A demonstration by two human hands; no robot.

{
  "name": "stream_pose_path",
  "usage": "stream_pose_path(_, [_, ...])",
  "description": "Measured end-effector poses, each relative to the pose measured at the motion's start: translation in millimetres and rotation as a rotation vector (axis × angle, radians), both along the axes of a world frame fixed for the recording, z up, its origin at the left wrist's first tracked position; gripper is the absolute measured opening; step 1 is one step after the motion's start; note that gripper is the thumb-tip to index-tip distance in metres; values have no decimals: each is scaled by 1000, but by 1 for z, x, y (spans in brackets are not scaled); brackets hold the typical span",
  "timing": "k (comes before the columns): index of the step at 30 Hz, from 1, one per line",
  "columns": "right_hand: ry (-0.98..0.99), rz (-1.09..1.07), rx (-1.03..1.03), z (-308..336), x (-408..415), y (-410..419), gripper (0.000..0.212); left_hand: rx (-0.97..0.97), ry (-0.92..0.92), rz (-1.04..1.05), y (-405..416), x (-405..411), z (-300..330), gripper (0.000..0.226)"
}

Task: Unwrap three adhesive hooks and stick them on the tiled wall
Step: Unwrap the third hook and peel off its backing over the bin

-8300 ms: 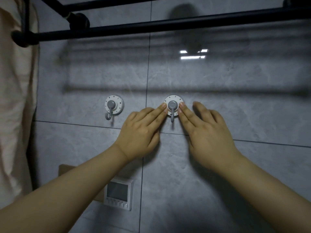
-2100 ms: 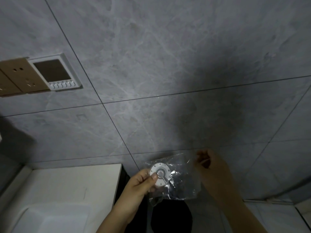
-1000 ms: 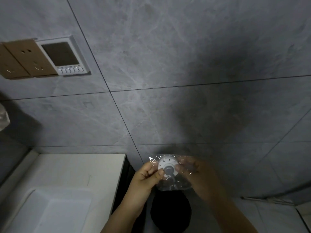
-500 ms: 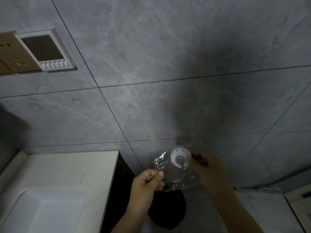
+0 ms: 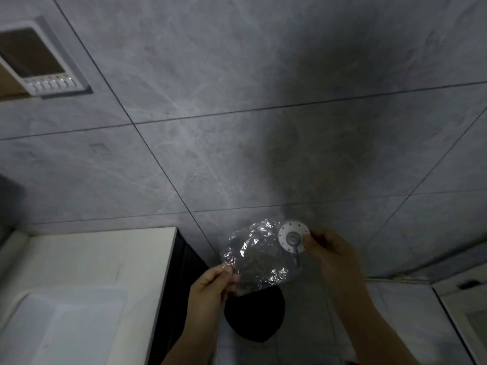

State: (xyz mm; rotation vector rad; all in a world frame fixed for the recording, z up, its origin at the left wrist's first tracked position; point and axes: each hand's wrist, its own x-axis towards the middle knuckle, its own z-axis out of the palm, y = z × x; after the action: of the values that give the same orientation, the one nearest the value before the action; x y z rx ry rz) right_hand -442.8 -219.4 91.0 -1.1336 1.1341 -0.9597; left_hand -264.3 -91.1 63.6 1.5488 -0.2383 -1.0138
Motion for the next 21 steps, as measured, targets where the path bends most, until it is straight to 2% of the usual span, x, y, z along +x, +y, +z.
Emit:
stream_pose_path(3, [-68,-10,109,-12,-3,-3,9,76,21,52,5,4,-25,13])
stream_pose_path(8, [-61,9,260,-49,-3,0,16,318,79,75,22,18,-89,16])
stream_pose_path(14, [-54,0,493,-134,8,8,13,571,120,30,33,26,-181,16])
stream_pose_path(18, [21,-21,593,-201,18,12,11,625,139,9,24,29,-233,11])
stream_pose_path(21, [61,22,614,-239,23,12,14,611,122,9,19,21,-269,15])
